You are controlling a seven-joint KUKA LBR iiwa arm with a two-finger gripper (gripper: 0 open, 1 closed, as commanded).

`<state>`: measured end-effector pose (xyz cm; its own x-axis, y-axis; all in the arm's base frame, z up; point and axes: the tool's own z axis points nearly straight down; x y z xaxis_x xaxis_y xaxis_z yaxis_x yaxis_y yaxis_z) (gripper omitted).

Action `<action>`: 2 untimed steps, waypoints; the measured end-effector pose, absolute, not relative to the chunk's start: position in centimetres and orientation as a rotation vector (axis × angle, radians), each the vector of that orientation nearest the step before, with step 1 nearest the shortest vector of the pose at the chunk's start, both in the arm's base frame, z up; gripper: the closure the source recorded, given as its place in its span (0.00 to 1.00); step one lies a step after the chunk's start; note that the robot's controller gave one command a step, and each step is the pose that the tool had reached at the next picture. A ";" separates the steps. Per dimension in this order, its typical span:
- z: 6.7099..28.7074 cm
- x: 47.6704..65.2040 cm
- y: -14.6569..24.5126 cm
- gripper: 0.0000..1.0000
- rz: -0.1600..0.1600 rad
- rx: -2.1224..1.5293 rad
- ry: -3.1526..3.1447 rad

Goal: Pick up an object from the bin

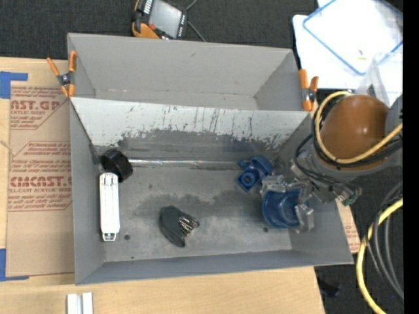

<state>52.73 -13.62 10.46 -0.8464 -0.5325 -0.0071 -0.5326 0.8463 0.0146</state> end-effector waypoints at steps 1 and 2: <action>13.5 52.9 -13.4 1.00 0.025 -0.871 3.011; 14.5 52.8 -13.4 1.00 0.026 -0.870 3.013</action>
Offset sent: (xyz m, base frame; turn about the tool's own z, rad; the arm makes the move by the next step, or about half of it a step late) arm 0.0017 0.0004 0.0467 -0.0005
